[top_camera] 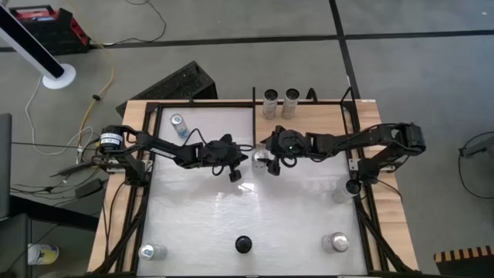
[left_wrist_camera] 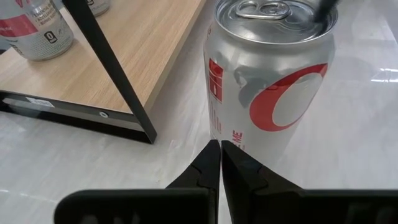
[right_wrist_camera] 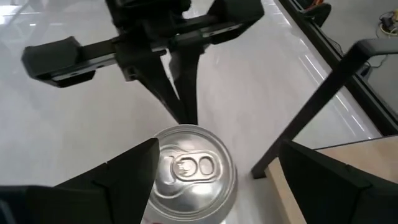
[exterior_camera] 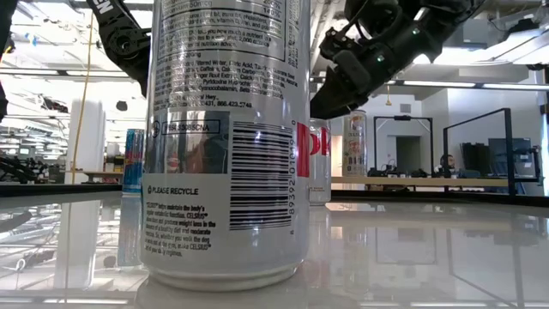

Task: Place canned beverage on shelf
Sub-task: Put the top silver soda can on the shelf

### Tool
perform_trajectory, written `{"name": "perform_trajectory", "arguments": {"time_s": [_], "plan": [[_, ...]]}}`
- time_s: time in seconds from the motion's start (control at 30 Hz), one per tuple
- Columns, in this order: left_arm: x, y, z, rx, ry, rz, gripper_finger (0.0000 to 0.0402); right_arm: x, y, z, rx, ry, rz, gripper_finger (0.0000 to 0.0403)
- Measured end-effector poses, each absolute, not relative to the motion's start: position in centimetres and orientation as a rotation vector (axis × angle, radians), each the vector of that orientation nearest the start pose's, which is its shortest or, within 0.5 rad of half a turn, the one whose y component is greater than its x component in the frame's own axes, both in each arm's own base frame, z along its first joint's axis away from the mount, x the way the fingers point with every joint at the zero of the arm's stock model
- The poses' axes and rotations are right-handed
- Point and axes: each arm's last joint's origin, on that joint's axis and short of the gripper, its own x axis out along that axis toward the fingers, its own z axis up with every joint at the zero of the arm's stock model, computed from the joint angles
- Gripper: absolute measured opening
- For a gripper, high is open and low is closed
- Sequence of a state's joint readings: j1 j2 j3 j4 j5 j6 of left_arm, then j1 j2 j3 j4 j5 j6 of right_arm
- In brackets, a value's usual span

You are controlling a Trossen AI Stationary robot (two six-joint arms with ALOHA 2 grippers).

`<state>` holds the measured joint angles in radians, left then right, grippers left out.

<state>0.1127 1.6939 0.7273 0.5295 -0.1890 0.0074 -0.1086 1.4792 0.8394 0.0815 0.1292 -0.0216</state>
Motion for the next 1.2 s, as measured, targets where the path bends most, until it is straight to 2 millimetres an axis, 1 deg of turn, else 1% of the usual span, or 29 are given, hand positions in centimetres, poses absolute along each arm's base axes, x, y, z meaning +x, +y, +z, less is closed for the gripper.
{"name": "perform_trajectory", "arguments": {"time_s": [0.1,0.27,0.47,0.73,0.83,0.97,1.1,1.2], "plan": [[32.5,4.2,15.7,0.024,0.439,0.295,0.0002,30.8,-3.7,21.7,-0.023,0.561,-0.224,0.0354],[32.5,4.2,15.7,0.024,0.439,0.295,0.0002,30.8,-3.5,21.7,0.002,0.556,-0.175,0.0354],[32.5,4.2,15.7,0.024,0.440,0.295,0.0002,30.8,-3.6,21.7,0.003,0.559,-0.176,0.0354],[32.5,4.2,15.7,0.025,0.440,0.295,0.0002,31.7,-3.8,19.7,0.015,0.610,-0.180,0.0354],[32.5,4.2,15.7,0.025,0.441,0.295,0.0002,32.0,-3.9,19.3,0.015,0.615,-0.181,0.0354],[32.5,4.2,15.7,0.025,0.441,0.295,0.0002,32.0,-3.9,19.3,0.011,0.614,-0.182,0.0354],[32.5,4.2,15.7,0.030,0.441,0.294,0.0002,31.5,-3.8,20.0,0.009,0.608,-0.182,0.0352],[32.5,4.2,15.7,0.035,0.443,0.293,0.0002,31.1,-3.8,20.5,0.001,0.608,-0.182,0.0337]]}}
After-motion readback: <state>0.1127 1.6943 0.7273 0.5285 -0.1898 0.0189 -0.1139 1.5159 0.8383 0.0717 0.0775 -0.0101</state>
